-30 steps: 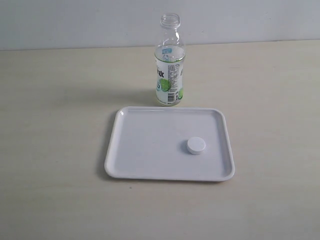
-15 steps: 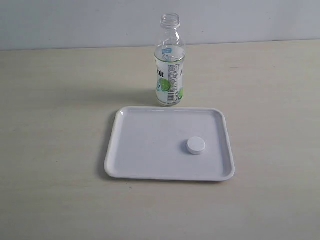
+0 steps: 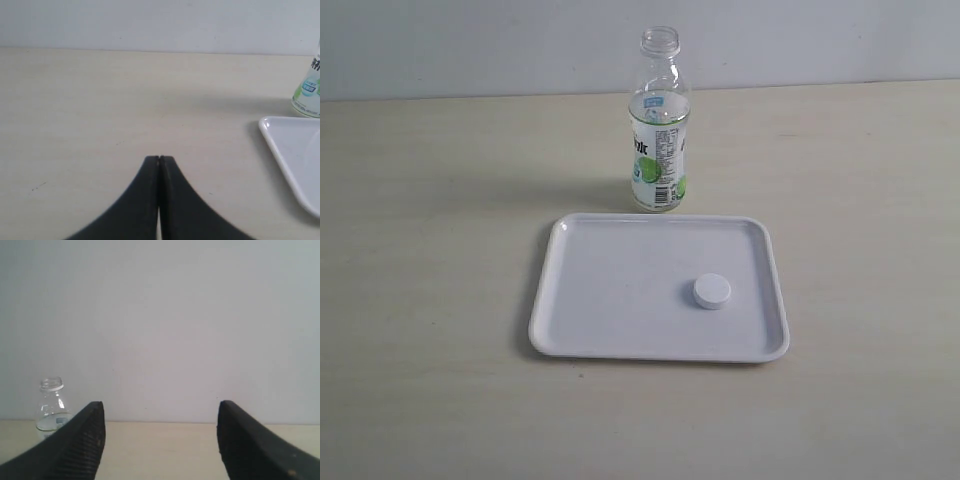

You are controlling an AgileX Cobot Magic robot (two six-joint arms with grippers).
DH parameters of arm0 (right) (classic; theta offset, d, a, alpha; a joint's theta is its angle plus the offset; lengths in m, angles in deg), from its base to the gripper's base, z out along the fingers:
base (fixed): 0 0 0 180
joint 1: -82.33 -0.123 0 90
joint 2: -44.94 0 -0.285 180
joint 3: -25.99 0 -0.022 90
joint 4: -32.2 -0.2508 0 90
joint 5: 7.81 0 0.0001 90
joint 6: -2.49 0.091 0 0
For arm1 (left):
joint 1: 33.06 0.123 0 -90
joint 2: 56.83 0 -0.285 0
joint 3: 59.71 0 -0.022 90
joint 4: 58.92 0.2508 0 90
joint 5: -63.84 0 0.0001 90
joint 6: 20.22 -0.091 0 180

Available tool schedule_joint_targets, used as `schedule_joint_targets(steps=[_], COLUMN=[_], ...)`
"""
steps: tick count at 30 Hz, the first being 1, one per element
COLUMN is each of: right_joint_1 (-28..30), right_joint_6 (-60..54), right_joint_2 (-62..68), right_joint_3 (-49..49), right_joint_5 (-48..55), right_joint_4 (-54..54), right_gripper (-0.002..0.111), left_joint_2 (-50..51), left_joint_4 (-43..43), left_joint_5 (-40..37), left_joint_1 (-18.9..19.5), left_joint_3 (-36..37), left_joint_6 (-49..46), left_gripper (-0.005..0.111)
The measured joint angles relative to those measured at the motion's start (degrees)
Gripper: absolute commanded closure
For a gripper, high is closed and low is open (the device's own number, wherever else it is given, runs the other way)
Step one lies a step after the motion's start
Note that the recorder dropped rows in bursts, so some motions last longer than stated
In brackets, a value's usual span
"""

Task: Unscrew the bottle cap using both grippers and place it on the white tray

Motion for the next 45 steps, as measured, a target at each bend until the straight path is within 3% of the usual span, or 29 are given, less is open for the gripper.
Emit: schedule_joint_targets(steps=[7,15,45], right_joint_1=[3.87,4.29,4.29], right_joint_6=[-3.20,-3.57,0.71], right_joint_2=[0.00,0.00,0.00], right_joint_3=[-2.31,-9.41,-9.41], right_joint_5=[4.56,6.07,8.68], right_joint_4=[0.53,1.70,1.70], right_gripper=[0.047,0.047,0.047], left_joint_2=[0.00,0.00,0.00], left_joint_4=[0.00,0.00,0.00], left_joint_5=[0.00,0.00,0.00], left_joint_1=[0.00,0.00,0.00], left_joint_3=[0.00,0.00,0.00], left_joint_6=[0.00,0.00,0.00], left_gripper=[0.107,0.107,0.107])
